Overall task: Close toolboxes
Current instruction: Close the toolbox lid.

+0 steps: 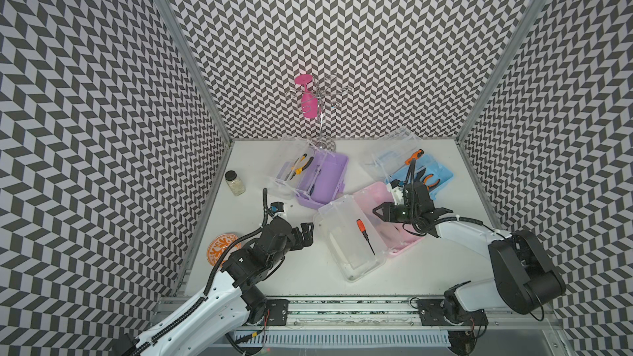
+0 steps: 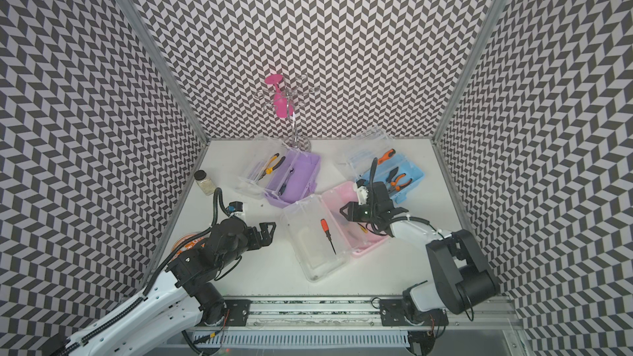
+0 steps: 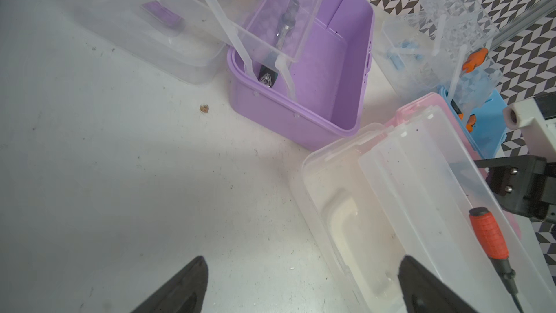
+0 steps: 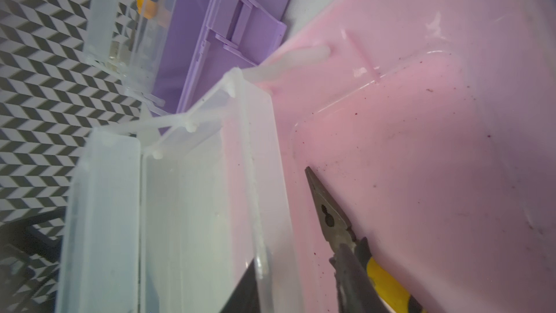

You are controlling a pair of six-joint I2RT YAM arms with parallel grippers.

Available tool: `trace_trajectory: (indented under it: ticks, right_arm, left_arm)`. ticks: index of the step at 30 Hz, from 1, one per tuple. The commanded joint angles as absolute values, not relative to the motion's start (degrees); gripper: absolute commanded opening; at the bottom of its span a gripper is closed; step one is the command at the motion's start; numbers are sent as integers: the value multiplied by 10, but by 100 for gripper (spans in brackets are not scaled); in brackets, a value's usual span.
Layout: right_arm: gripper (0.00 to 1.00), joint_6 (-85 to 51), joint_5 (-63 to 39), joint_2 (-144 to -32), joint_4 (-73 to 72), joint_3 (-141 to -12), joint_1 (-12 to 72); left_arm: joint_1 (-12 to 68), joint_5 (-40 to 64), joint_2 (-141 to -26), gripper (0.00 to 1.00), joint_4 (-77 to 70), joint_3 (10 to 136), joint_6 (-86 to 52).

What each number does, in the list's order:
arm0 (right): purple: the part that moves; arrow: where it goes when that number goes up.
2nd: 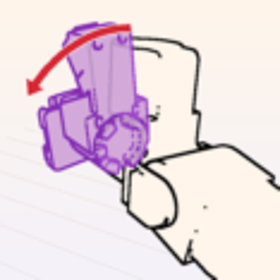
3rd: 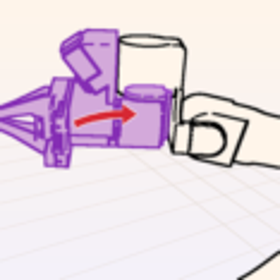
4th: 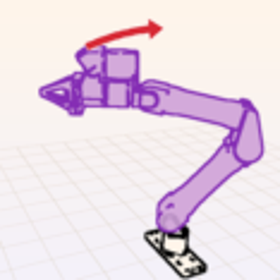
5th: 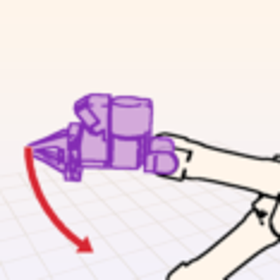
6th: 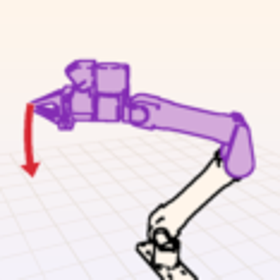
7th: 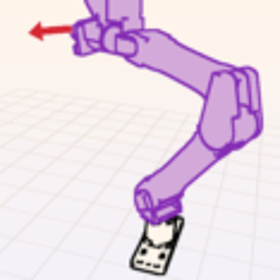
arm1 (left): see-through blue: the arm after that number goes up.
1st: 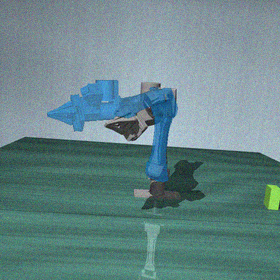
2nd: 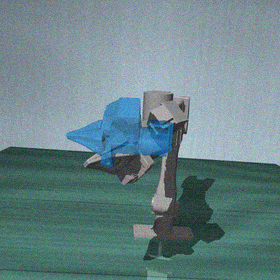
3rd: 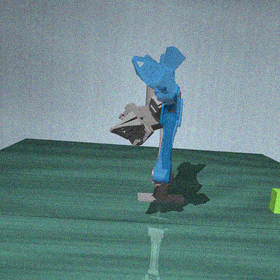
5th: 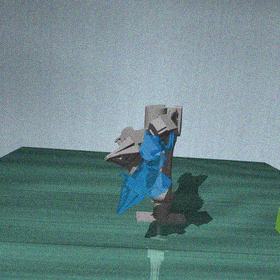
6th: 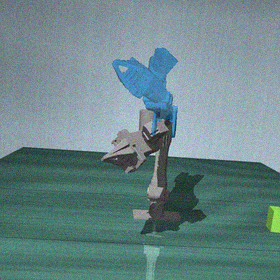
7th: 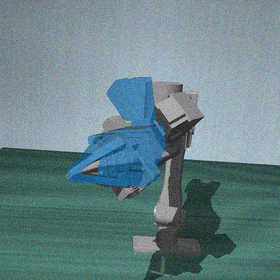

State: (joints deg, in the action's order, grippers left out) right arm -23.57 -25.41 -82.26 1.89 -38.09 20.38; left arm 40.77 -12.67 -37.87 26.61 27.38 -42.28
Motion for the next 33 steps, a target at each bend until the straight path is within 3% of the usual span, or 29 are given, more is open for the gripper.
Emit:
trace_trajectory:
  ticks: [1,14,23,33]
  right_arm:
    - [46,-214,-203,-798,77,-391,202]
    - [87,-147,-79,-715,198,-444,207]
    - [97,-171,-30,-704,211,-428,208]
    - [99,-200,-98,-682,176,-367,207]
  left_arm:
    - [410,-111,-394,99,222,265,-435]
    - [409,-66,-439,99,136,223,-448]
    - [410,-40,-437,99,88,183,-468]
    - [410,-20,-459,99,32,168,-465]
